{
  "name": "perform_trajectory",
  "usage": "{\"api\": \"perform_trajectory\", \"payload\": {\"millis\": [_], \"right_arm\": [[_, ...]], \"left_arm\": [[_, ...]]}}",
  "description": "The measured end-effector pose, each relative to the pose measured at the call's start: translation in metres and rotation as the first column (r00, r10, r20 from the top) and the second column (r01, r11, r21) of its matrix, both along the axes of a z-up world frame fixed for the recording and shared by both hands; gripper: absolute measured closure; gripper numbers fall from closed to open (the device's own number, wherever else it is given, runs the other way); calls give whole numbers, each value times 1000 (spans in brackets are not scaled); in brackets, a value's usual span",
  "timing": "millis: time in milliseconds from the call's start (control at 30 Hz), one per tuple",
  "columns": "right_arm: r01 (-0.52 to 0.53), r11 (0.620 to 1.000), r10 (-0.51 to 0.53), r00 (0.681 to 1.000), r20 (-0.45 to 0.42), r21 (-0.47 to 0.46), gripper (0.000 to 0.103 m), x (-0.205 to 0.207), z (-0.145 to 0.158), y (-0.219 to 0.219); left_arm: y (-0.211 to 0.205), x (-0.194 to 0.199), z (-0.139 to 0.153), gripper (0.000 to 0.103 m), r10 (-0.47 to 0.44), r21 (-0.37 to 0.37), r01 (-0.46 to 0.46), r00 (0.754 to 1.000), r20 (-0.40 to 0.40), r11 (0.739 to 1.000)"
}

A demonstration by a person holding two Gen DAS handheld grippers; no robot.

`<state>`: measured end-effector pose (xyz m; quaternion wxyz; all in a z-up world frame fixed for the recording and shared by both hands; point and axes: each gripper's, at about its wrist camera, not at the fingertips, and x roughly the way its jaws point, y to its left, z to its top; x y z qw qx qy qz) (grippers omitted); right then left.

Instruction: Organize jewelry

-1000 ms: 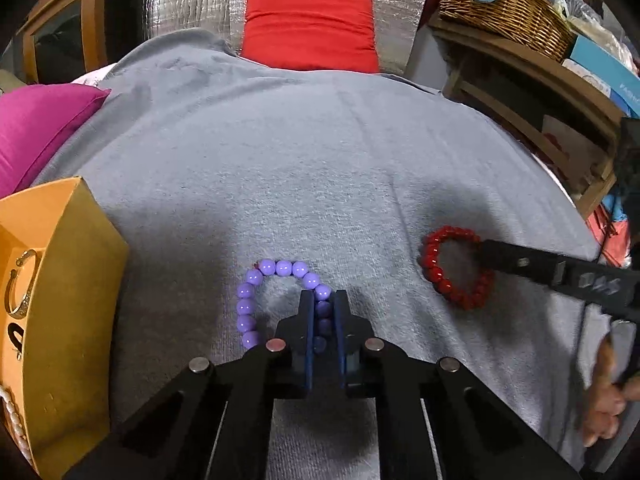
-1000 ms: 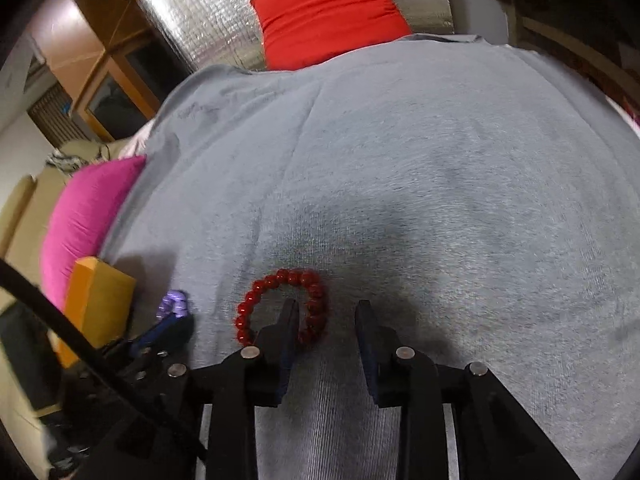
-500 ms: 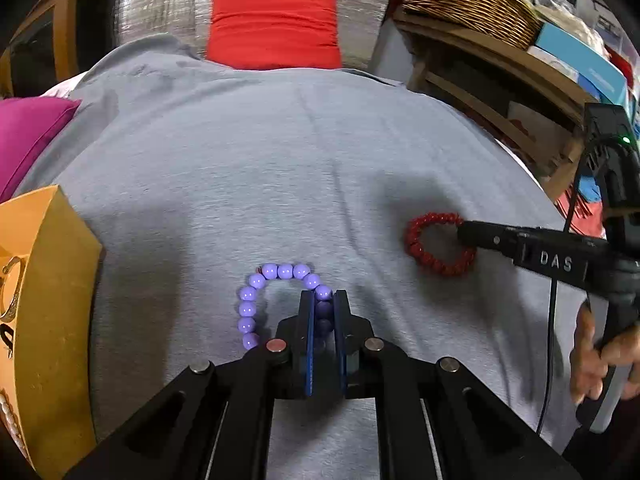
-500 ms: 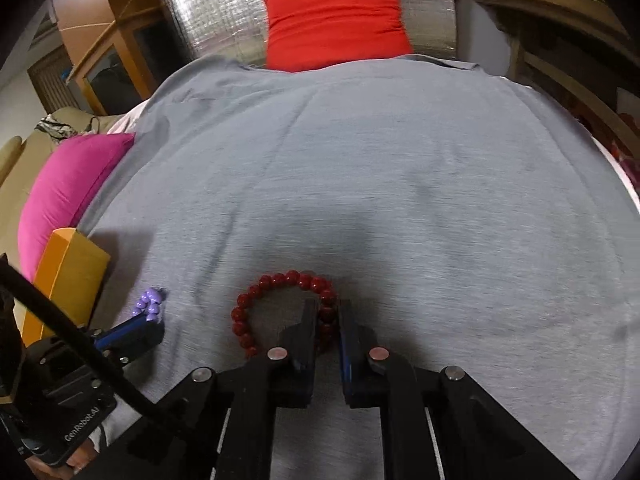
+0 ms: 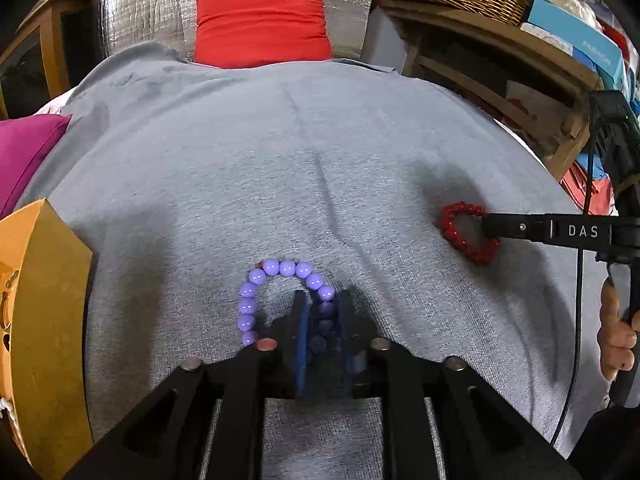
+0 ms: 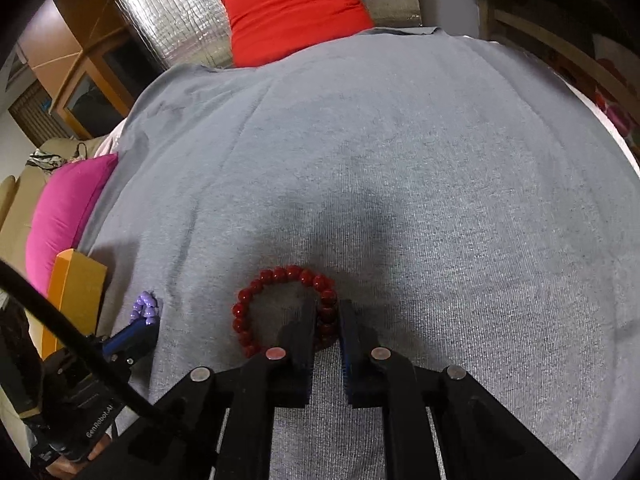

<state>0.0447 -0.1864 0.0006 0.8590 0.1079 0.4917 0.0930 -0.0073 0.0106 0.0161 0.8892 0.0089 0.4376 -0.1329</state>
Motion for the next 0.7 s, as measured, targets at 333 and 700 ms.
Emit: {"api": "perform_trajectory", "payload": {"millis": [333,700], "right_arm": [[-25,998,27,999,46,-57,75,-2,-4,10],[-48,995,57,992,112,-83,92,-11,7,23]], "left_arm": [[7,-2,-3,55,21,19,-21,1000,-3,1000],[9,-4,1,94,8,-22,-8,1000,-2,1000]]}}
